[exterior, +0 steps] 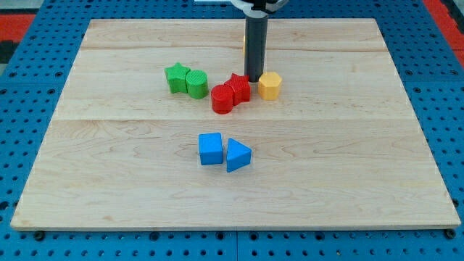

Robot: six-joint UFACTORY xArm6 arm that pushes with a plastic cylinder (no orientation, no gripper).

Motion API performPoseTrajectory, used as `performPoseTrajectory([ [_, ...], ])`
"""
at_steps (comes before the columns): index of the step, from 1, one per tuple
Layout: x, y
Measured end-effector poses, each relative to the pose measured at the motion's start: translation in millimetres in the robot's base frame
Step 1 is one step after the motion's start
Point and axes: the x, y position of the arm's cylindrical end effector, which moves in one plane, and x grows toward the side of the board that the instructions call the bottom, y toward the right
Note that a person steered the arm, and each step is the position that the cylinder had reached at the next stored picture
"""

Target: Push the yellow hexagon into the red star

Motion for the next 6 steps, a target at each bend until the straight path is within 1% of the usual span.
performPoseTrajectory([
  [1,-0.4,33.5],
  [2,-15.3,49.0],
  [3,-15.7,94.6],
  [4,11.9,133.4],
  [5,37.9,112.4],
  [6,47.0,70.0],
])
